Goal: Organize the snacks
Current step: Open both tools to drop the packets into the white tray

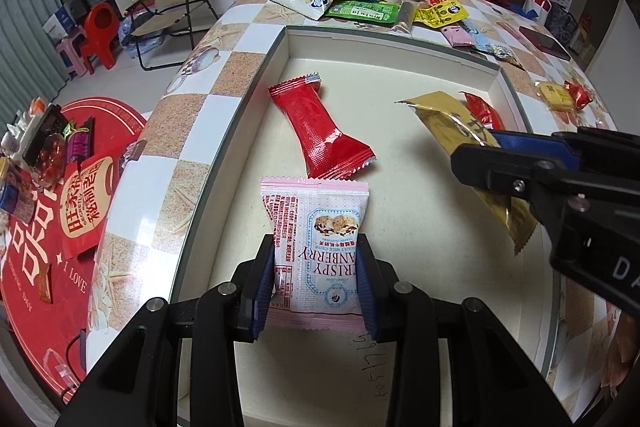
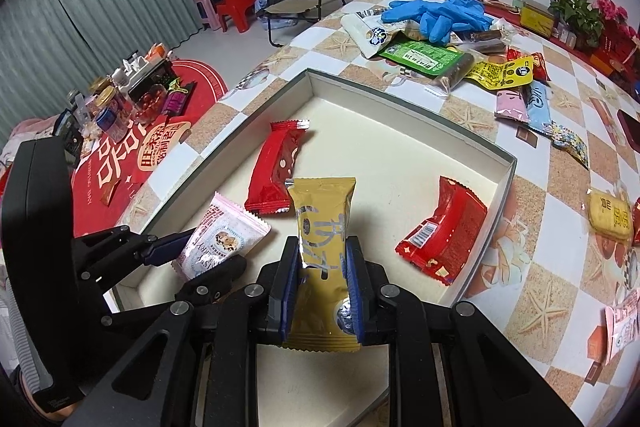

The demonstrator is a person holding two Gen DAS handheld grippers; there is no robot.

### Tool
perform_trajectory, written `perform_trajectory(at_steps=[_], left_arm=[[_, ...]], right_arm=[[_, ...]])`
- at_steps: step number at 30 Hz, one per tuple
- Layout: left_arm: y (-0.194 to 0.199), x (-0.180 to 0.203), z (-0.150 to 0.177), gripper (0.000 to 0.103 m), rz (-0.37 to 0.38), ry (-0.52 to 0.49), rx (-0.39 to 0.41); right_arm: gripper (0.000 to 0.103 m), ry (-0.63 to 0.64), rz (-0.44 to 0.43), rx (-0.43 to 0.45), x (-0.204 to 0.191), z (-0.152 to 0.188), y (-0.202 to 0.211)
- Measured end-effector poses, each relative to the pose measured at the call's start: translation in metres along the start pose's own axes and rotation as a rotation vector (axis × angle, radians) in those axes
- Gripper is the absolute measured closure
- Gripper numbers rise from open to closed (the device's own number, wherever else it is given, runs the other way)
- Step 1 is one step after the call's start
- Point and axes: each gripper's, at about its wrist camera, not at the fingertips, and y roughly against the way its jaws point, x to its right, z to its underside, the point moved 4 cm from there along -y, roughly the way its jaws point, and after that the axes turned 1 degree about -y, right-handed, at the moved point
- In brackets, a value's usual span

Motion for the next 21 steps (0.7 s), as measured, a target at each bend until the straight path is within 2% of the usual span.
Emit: perform_trajectory(at_steps=[9, 10, 12, 14, 15, 17, 18, 21], left_arm=[[-0.006, -0.005, -0.009, 0.060, -0.007, 0.012, -0.013], [-0.007, -0.007, -0.009, 0.057, -0.003, 0.015, -0.020], [-0.005, -0.009, -0.009, 0.031, 0.002, 0.023, -0.012], [0.002, -0.011, -0.006, 0.024, 0.000, 0.026, 0.012], [0.004, -0.012, -0.004, 0.024, 0.003, 0.027, 0.018], [0.009, -0.014, 0.000, 0.024, 0.010, 0.040, 0.024], [0.011, -0.014, 0.003, 0.024, 0.011, 0.048, 0.031], [0.025, -0.002, 0.009, 0.024, 0.037, 0.054, 0.059]], right_arm=[[0.080, -0.001, 0.013, -0.019, 0.003, -0.010, -0.011], [0.079, -0.004, 0.014, -0.025, 0.004, -0.014, -0.014], [0.079, -0.028, 0.010, -0.041, 0.008, -0.022, -0.019], [0.079, -0.054, 0.009, -0.037, 0.013, -0.026, -0.015], [0.079, -0.058, 0.004, -0.026, 0.015, -0.027, -0.011], [0.048, -0.061, -0.002, 0.001, 0.019, -0.025, -0.001], [0.018, -0.065, -0.011, 0.026, 0.023, -0.023, 0.007], [0.016, -0.077, -0.015, 0.124, 0.039, -0.007, 0.042]])
